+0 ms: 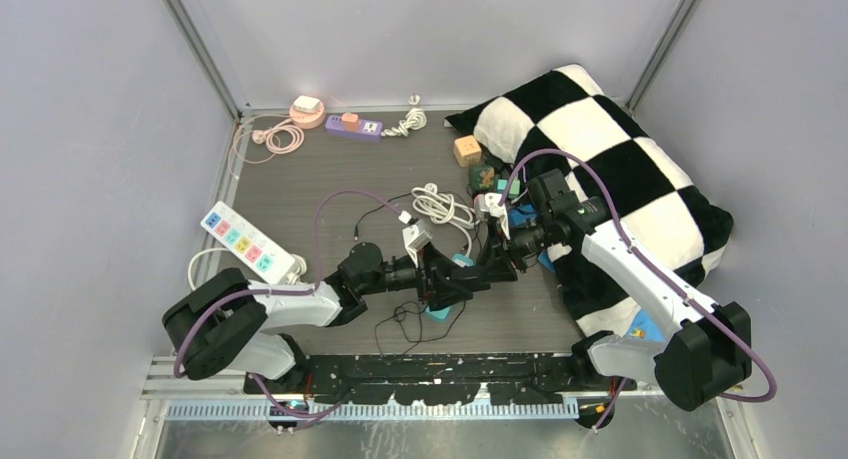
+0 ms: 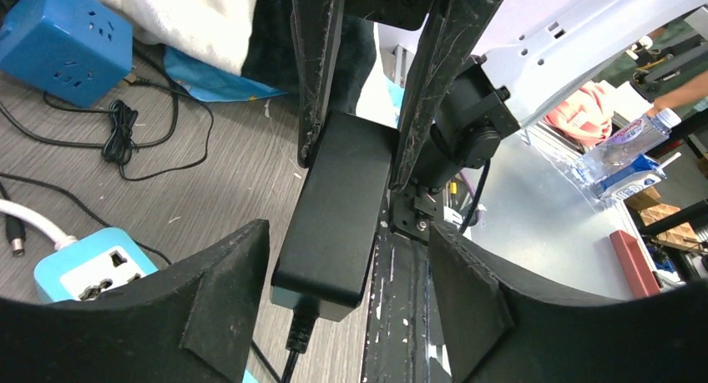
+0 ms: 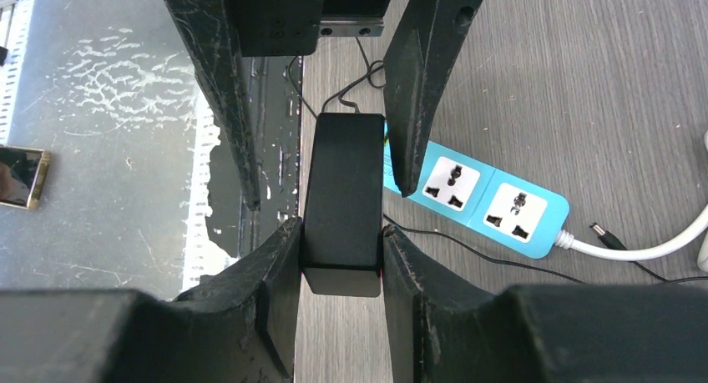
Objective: Pull the plug off the socket
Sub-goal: Remove the plug from the socket.
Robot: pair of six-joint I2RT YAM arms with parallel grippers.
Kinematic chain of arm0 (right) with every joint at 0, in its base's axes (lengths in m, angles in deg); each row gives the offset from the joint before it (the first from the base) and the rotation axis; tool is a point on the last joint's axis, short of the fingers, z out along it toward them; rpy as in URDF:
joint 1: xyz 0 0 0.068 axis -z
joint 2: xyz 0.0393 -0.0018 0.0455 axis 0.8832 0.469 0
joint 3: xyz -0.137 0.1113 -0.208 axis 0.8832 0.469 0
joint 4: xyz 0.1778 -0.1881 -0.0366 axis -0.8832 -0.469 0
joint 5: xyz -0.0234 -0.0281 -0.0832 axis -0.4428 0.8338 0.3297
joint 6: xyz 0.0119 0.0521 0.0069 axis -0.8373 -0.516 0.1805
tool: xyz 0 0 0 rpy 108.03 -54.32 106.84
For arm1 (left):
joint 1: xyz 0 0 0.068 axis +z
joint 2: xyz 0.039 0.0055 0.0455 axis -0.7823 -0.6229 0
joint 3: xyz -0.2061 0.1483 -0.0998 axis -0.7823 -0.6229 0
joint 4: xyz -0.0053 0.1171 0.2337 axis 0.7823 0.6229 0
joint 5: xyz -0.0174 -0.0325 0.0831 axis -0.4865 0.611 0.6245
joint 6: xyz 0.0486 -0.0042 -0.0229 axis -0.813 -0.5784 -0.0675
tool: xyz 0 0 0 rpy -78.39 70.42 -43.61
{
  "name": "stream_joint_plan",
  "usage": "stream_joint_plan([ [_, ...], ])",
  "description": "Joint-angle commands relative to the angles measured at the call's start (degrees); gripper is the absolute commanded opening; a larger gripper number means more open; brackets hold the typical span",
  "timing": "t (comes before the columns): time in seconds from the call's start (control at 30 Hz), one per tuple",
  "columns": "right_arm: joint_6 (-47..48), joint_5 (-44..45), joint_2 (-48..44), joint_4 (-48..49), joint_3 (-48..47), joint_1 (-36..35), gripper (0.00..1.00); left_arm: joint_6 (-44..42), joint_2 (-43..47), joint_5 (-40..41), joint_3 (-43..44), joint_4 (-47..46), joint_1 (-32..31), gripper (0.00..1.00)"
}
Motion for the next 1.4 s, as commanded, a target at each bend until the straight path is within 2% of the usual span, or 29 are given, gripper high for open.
stream_joint_plan([
  [0.0, 1.42, -2.59, -0.26, -0.56, -2.53, 0.22, 0.01, 1.59, -2.54, -3.0, 2.03, -8.27, 0.39, 0.67],
  [0.23, 1.69, -2.56, -0.44, -0.74, -2.55, 0.18, 0.01, 3.07, -4.84, -4.76, 3.39, -8.85, 0.86, 0.49],
  [0.37, 1.77, -2.52, -0.49, -0.79, -2.55, 0.17, 0.01, 3.85, -5.75, -6.31, 4.05, -8.95, 1.12, 0.27],
  [0.43, 1.79, -2.49, -0.34, -0.79, -2.48, 0.18, 0.01, 4.4, -6.23, -7.74, 4.56, -9.0, 1.42, 0.03],
  [0.47, 1.76, -2.44, -0.33, -0.79, -2.46, 0.25, 0.01, 4.91, -6.44, -8.39, 4.81, -9.18, 1.6, 0.01],
  [0.53, 1.7, -2.33, -0.37, -0.7, -2.44, 0.21, 0.01, 5.89, -6.96, -9.26, 4.77, -10.37, 1.95, 0.0],
  [0.57, 1.63, -2.21, -0.33, -0.62, -2.38, 0.25, 0.06, 6.37, -7.15, -9.67, 4.63, -11.29, 2.24, 0.0],
  [0.8, 0.18, -1.07, -0.49, 0.22, -2.36, 0.21, 0.72, 8.86, -7.83, -11.01, 3.83, -13.78, 3.48, 0.0],
  [0.9, -0.19, 0.41, -1.03, 0.39, -2.57, 0.33, 0.95, 9.3, -7.66, -11.06, 3.25, -14.2, 3.92, 0.0],
  [0.93, -0.3, 0.93, -1.48, 0.44, -2.69, 0.45, 0.99, 9.43, -7.51, -11.06, 2.94, -14.27, 4.07, 0.0],
  [1.37, 0.2, 0.25, -6.19, -0.71, -3.51, 5.99, 1.0, 8.85, -2.05, -10.14, -1.49, -10.05, 7.22, 0.0],
])
